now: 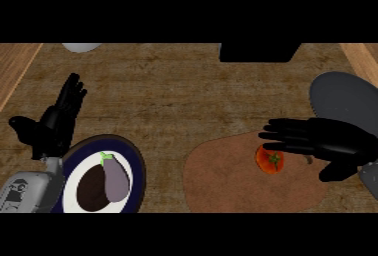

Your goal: Pick the tomato from the cutting board and place it in the pan

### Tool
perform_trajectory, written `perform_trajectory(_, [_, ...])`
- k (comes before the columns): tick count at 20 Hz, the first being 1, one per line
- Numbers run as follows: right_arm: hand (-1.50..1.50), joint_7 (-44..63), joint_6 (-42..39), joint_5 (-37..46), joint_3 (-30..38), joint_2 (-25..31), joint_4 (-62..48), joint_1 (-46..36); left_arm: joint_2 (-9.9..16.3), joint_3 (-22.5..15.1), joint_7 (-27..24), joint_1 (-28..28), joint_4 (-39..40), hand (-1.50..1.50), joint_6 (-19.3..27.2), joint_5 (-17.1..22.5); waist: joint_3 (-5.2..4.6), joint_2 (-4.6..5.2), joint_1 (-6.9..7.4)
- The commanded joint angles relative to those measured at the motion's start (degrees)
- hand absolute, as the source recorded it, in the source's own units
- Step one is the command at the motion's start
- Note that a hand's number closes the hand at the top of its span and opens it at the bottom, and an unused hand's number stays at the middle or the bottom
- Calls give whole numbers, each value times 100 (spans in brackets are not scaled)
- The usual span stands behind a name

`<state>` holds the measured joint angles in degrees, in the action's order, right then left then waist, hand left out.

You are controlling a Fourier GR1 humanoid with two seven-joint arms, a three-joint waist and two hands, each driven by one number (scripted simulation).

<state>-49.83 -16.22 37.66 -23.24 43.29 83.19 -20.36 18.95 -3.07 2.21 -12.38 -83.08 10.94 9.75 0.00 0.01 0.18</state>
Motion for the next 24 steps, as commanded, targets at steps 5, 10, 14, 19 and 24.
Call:
perform_trajectory(5, [-150, 555, 127, 1112, -66, -367, 443, 143, -189, 125, 3, -189, 138, 0, 11, -253, -1, -6, -31])
perform_trajectory(10, [-150, 521, 145, 1783, -51, -550, 210, 214, -233, 160, 153, 68, -157, 0, -79, -335, 1, -6, -7])
perform_trajectory(14, [-150, 224, 277, 2109, 86, -965, -395, 137, -490, 198, 91, -140, 60, 0, -9, -501, 1, 3, -8])
perform_trajectory(19, [-150, 449, -140, 2517, 195, -1346, -201, -87, -324, 415, 237, 60, -211, 0, -415, -403, 0, -3, 1])
perform_trajectory(24, [-150, 255, 188, 2993, 262, -1392, -342, 168, -436, 500, 382, 61, -427, 0, -370, -466, 1, -4, 0])
